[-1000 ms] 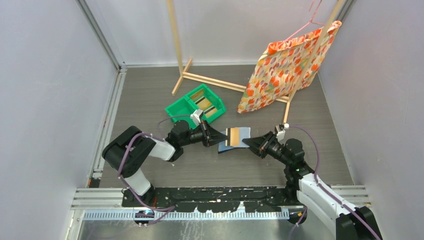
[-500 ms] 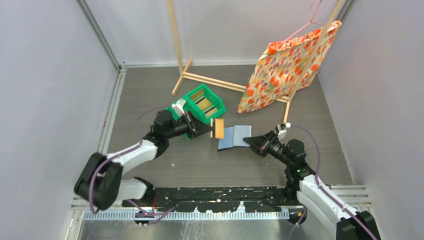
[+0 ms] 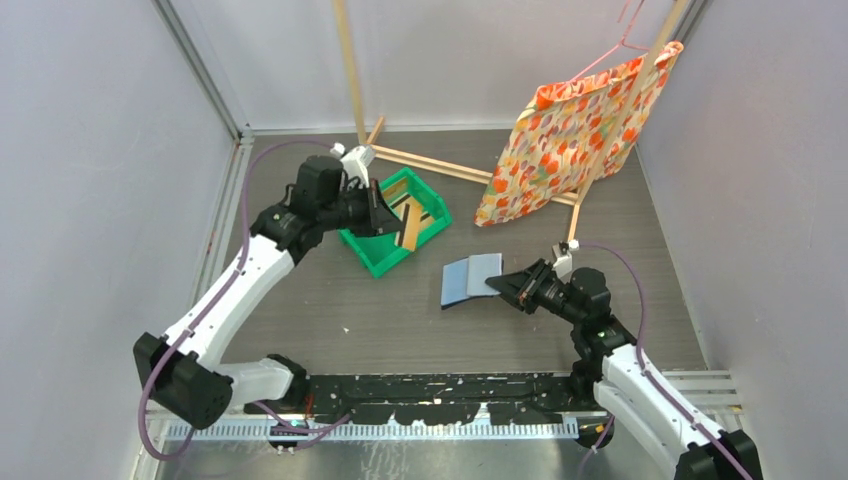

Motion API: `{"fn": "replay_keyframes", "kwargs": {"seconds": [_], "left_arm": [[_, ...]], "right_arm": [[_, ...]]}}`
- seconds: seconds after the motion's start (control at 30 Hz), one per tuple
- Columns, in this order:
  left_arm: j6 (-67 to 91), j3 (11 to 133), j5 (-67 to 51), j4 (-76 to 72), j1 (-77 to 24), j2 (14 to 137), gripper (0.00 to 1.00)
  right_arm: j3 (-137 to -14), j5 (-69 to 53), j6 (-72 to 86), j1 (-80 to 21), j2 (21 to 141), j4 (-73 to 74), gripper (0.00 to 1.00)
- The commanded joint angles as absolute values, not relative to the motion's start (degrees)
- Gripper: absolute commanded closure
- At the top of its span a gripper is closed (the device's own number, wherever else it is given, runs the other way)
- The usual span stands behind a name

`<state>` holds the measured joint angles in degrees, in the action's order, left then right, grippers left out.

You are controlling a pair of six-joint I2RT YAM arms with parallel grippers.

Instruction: Take the credit cards out of the card holder

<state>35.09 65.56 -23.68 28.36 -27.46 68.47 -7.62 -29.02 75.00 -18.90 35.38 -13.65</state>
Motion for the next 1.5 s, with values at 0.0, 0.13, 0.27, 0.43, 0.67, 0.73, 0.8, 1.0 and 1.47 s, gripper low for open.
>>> {"fn": "replay_keyframes", "kwargs": {"seconds": [0.0, 0.13, 0.27, 0.43, 0.67, 0.73, 0.8, 1.0, 1.47], "left_arm": [[14.73, 76.57, -16.19, 42.47, -27.42, 73.55, 0.99], [7.54, 83.10, -7.07, 43.05, -27.79, 78.98, 1.00], [3.65, 89.19, 3.35, 44.77, -29.13, 86.03, 0.99], [-1.54, 92.74, 14.88, 41.71, -33.17, 93.77, 0.99], [-7.29, 96.01, 23.38, 36.34, -37.30, 101.43, 0.99], [-8.47, 96.41, 25.17, 34.30, -37.82, 102.82, 0.99], [-9.34, 96.73, 25.52, 32.70, -37.92, 103.91, 0.99], [-14.82, 95.78, 24.90, 27.06, -37.88, 106.35, 0.99], [-19.09, 97.19, 16.83, 26.56, -35.88, 113.12, 1.00]], "right_arm": [[-11.96, -29.05, 70.10, -18.64, 33.18, -8.52, 0.99], [-11.44, -29.12, 70.28, -18.64, 33.14, -8.36, 0.99], [-11.43, -29.31, 70.31, -18.69, 33.37, -8.61, 0.99], [-11.60, -29.90, 70.14, -18.67, 34.76, -9.43, 0.99], [-11.21, -30.19, 70.17, -18.63, 34.30, -8.99, 0.99], [-11.12, -30.23, 70.22, -18.65, 34.26, -8.97, 0.99], [-11.14, -30.23, 70.18, -18.65, 34.25, -8.98, 0.99], [-11.42, -30.40, 69.93, -18.64, 34.87, -8.94, 0.99], [-12.21, -30.57, 69.30, -18.66, 34.75, -7.86, 0.99]]}}
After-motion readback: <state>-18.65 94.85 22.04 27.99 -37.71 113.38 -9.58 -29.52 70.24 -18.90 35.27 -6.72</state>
